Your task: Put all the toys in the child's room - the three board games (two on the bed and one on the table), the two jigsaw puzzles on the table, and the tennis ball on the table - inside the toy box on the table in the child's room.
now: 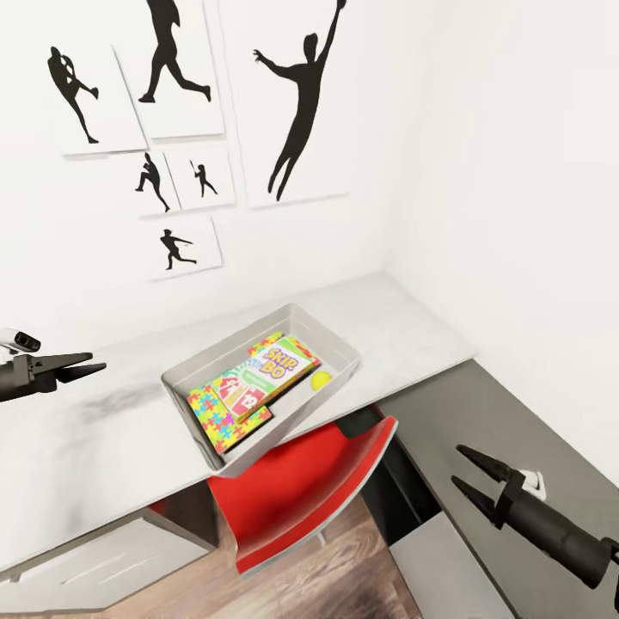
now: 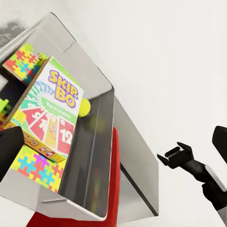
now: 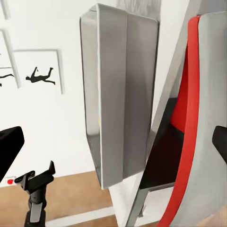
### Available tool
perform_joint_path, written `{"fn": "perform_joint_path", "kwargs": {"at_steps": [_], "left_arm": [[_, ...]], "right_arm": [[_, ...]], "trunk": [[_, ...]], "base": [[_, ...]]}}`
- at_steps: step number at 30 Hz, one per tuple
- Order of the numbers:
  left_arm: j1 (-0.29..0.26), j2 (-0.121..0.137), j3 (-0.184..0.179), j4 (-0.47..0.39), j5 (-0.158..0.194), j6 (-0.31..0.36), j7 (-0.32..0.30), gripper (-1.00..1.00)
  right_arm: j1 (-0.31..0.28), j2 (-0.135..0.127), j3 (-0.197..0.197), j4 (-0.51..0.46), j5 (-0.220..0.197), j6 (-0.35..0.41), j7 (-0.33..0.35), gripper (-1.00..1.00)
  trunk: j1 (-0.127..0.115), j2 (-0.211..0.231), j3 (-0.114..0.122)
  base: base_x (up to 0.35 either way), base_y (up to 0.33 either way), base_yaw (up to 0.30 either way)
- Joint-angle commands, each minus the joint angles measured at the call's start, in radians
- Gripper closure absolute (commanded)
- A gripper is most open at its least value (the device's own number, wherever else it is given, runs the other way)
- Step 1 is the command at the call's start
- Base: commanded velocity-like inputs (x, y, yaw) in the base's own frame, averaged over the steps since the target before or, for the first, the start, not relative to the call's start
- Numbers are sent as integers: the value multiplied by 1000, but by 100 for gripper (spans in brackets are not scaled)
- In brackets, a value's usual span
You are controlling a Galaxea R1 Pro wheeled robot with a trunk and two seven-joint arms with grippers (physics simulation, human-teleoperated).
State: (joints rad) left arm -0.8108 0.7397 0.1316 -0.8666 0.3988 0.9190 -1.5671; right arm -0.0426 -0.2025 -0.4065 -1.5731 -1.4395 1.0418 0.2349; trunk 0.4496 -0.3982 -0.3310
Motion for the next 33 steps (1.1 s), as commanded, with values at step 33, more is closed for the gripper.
{"fn": "perform_joint_path", "kwargs": {"at_steps": [33], "left_arm": [[-1, 0, -5, -1, 0, 11, -4, -100]], "right_arm": [[-2, 78, 13, -7, 25, 2, 23, -100]], "trunk": [[0, -2, 4]], "base": [[-3, 0, -1]]}}
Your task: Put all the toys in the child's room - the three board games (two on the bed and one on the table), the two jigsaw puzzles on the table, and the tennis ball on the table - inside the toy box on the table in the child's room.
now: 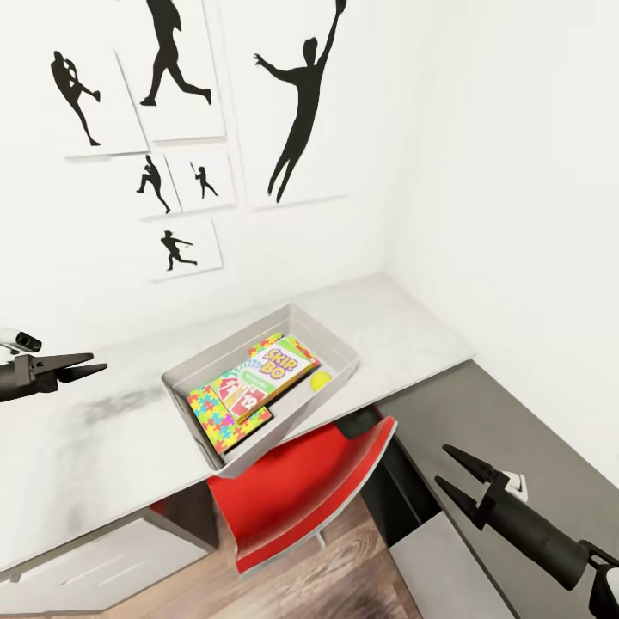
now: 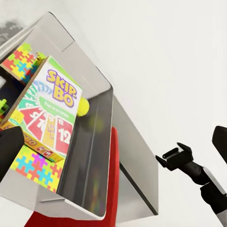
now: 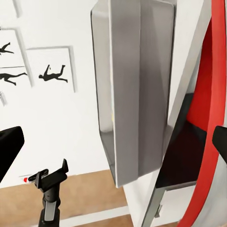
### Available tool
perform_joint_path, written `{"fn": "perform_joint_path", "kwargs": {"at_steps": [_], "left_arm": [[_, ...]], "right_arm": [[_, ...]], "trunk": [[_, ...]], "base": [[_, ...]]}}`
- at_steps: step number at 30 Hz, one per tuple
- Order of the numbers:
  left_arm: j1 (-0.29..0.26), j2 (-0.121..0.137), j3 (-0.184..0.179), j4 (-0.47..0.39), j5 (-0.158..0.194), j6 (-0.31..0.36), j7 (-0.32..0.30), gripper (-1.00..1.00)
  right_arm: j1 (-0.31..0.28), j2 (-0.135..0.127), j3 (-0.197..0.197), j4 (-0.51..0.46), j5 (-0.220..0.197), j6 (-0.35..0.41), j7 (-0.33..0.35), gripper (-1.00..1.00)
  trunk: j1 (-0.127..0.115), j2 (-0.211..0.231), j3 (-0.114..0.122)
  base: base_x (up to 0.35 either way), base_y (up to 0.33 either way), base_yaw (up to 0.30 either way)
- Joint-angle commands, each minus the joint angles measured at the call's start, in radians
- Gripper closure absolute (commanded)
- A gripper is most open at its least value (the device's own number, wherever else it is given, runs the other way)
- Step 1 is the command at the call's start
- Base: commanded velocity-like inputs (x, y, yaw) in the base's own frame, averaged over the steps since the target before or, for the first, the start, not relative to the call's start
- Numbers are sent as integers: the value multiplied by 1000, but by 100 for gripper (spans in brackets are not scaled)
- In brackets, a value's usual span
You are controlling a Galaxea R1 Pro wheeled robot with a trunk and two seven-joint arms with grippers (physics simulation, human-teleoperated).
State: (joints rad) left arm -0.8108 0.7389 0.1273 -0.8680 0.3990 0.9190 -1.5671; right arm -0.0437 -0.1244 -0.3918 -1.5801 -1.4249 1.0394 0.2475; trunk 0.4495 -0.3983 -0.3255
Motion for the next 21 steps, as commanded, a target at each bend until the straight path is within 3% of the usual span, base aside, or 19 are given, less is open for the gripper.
{"fn": "perform_joint_path", "kwargs": {"at_steps": [1, 10, 21], "left_arm": [[-1, 1, 0, 0, 0, 11, -4, -100], [-1, -1, -1, 0, 0, 11, -4, -100], [-1, -1, -2, 0, 0, 11, -4, -100]], "right_arm": [[-1, 0, -1, 0, 11, 4, 11, -100], [-1, -2, -1, 0, 11, 5, 12, -100], [-1, -3, 1, 0, 11, 4, 12, -100]], "trunk": [[1, -2, 0], [1, -2, 14], [1, -2, 32]], "base": [[-52, 0, 0], [-200, 0, 0], [-27, 0, 0]]}}
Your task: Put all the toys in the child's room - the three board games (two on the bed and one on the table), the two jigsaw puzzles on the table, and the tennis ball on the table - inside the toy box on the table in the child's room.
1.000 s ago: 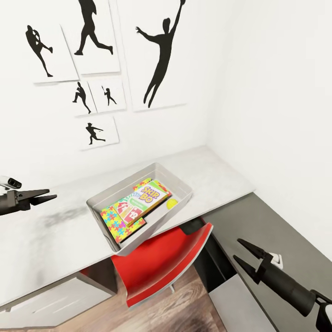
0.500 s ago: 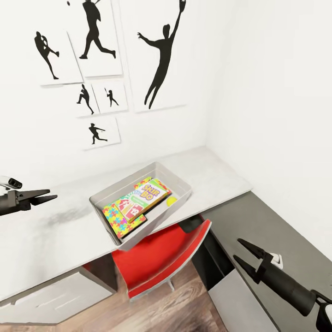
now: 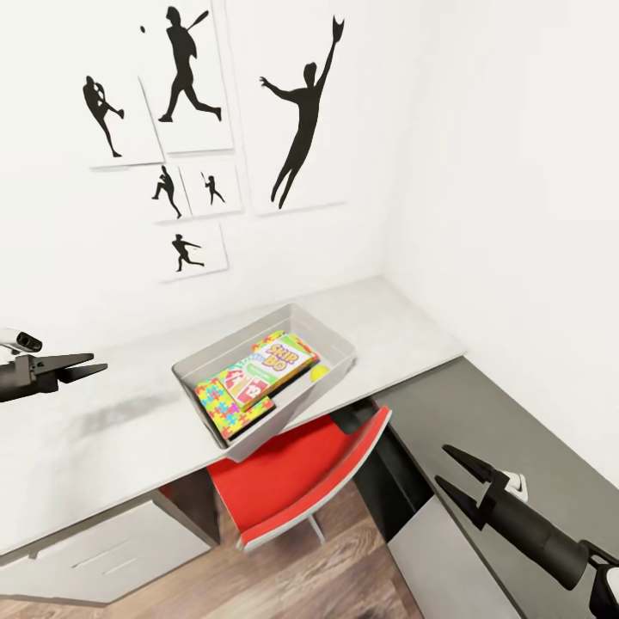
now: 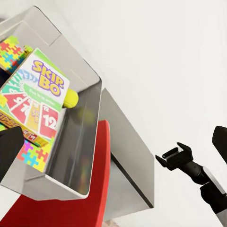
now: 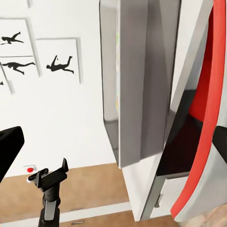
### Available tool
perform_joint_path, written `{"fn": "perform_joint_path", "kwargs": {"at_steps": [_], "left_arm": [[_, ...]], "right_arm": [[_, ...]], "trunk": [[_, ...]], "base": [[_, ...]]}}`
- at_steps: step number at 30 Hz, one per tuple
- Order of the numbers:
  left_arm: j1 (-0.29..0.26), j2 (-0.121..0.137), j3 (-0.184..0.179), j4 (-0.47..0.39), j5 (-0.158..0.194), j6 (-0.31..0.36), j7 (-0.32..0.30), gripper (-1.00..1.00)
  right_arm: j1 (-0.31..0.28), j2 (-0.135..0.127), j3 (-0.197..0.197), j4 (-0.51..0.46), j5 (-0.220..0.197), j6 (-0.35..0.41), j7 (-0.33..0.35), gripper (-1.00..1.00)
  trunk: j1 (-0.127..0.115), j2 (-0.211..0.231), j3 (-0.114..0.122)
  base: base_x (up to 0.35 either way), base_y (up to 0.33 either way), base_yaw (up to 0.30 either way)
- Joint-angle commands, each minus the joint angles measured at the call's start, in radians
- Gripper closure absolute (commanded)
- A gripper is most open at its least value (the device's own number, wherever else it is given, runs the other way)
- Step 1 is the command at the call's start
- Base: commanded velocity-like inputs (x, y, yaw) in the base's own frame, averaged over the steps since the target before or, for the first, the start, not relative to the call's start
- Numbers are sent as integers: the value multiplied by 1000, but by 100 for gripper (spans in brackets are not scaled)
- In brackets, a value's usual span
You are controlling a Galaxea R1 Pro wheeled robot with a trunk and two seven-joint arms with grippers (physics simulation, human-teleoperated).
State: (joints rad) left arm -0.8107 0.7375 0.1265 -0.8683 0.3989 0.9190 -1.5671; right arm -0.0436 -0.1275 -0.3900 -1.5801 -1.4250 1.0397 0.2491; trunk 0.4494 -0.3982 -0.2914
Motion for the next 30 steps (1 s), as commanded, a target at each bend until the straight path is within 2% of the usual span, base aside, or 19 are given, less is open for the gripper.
{"fn": "perform_joint_path", "kwargs": {"at_steps": [1, 30], "left_arm": [[-1, 0, -1, 0, 0, 11, -4, -100], [-1, 0, -1, -1, 0, 11, -4, -100]], "right_arm": [[-1, 1, -1, 0, 11, 4, 10, -100], [-1, 1, -3, 1, 11, 3, 10, -100]], "trunk": [[1, -2, 0], [1, -2, 48]], "base": [[-2, 0, 0], [0, 0, 0]]}}
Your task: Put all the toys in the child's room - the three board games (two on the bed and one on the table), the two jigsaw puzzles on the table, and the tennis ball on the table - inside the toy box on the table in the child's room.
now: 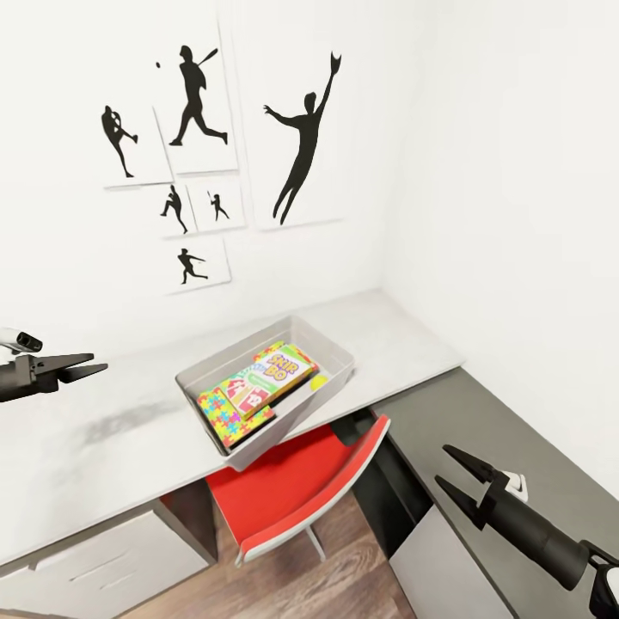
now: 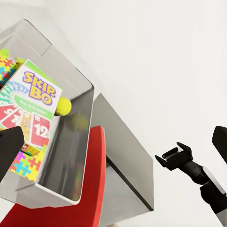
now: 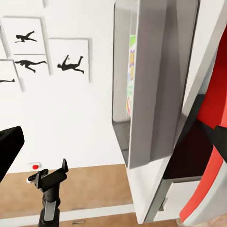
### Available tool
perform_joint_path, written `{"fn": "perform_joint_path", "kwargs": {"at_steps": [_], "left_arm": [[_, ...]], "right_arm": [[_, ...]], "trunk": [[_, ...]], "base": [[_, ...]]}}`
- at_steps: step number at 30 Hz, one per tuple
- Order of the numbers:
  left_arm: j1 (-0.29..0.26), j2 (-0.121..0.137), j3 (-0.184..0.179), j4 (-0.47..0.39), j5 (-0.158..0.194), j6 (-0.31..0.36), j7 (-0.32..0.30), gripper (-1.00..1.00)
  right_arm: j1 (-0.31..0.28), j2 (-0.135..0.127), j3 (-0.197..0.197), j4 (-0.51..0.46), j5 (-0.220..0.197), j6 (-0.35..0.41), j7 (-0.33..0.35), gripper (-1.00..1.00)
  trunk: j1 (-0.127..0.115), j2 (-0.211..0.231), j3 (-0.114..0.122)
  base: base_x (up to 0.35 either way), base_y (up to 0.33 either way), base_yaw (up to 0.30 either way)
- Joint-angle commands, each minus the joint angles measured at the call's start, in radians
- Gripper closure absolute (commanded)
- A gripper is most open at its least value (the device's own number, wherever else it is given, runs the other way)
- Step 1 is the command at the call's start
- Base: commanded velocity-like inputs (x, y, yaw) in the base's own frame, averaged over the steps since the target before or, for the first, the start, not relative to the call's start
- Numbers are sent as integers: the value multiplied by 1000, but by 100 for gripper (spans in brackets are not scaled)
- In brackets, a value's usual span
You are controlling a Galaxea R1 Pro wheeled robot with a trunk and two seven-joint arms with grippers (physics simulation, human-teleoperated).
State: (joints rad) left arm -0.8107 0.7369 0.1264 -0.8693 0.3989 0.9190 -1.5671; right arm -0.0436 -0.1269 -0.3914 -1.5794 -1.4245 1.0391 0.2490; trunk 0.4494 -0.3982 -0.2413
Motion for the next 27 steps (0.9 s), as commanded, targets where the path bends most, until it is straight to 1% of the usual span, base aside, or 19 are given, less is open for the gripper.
{"fn": "perform_joint_path", "kwargs": {"at_steps": [1, 12, 20, 27], "left_arm": [[-1, 0, -1, 0, 0, 11, -4, -100], [-1, -1, -1, -1, 0, 11, -4, -100], [-1, -2, -2, -2, -1, 11, -4, -100], [-1, -2, -2, -3, -1, 11, -4, -100]], "right_arm": [[-1, 0, -1, 0, 11, 4, 10, -100], [-1, -1, -3, 1, 11, 4, 10, -100], [-1, 0, -3, 1, 11, 4, 10, -100], [-1, -2, -3, 1, 11, 4, 10, -100]], "trunk": [[1, -2, 0], [1, -2, 18], [1, -2, 31], [1, -2, 40]], "base": [[0, 0, 0], [0, 0, 20], [0, 0, 97], [0, 0, 150]]}}
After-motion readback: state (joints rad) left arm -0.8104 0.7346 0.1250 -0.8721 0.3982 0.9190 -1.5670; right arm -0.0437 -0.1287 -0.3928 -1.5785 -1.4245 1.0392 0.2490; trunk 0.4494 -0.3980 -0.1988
